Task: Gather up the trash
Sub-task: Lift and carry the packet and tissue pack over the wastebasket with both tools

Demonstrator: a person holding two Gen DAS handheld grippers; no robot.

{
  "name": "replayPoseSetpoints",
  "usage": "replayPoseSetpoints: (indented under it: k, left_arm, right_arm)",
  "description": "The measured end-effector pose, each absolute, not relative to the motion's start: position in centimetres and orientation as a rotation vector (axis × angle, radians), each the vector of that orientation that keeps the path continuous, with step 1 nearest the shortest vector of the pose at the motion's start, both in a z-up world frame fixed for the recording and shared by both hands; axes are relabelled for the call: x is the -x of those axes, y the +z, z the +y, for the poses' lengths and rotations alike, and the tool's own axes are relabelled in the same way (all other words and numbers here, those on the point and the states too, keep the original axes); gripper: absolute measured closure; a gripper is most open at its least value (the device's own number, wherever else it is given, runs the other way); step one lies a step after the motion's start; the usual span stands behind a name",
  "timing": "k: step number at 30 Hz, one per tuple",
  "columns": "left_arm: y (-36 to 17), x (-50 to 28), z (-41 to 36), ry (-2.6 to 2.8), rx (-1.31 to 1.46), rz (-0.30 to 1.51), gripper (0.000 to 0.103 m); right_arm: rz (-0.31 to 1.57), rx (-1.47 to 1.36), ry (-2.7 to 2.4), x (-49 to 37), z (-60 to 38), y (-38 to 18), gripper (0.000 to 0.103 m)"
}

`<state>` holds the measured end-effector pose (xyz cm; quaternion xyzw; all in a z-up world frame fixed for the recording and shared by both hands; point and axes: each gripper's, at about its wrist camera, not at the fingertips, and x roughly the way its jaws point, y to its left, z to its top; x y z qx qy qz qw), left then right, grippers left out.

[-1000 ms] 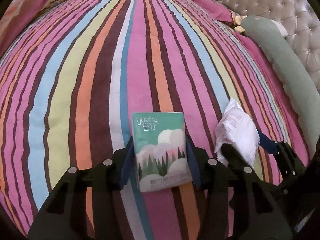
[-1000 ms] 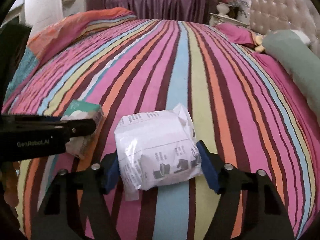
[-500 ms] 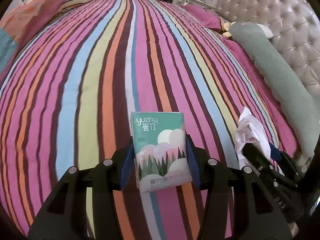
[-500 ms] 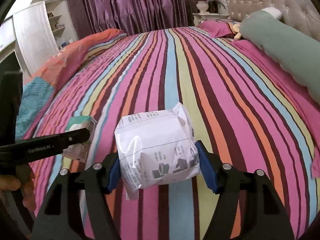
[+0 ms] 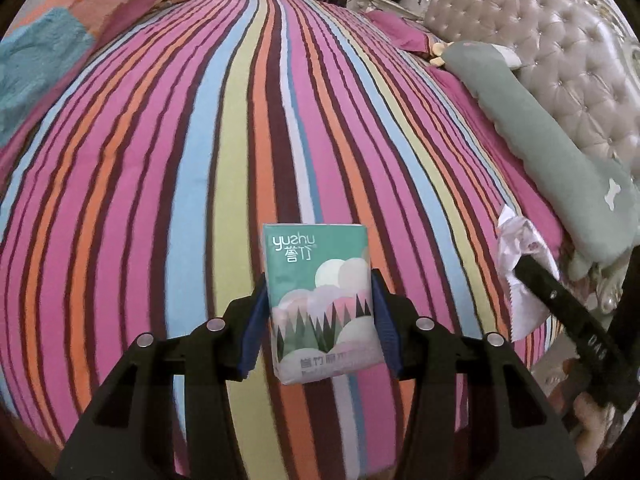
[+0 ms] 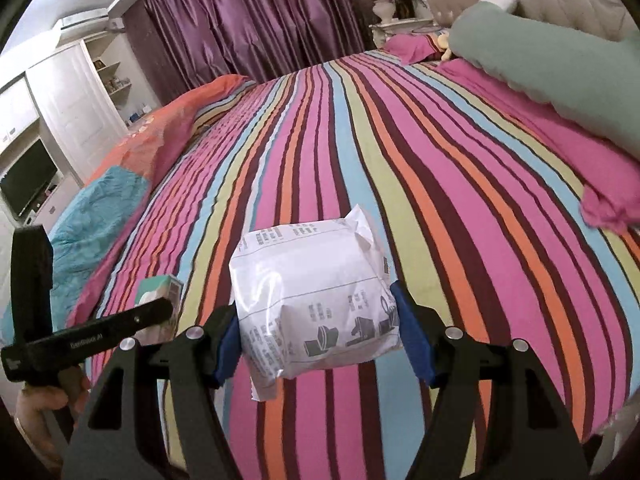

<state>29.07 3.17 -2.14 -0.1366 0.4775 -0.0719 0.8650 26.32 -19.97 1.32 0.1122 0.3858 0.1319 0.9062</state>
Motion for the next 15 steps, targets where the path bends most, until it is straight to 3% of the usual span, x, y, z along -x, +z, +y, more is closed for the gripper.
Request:
replayPoseSetpoints:
  k: [15]
  left_arm:
    - [-2.1,-16.3,2.4,-0.185,0.185,0.956,0.055]
  right_arm:
    - [0.76,-0.291,0.367,-16.0,-19.0,2.1,0.039]
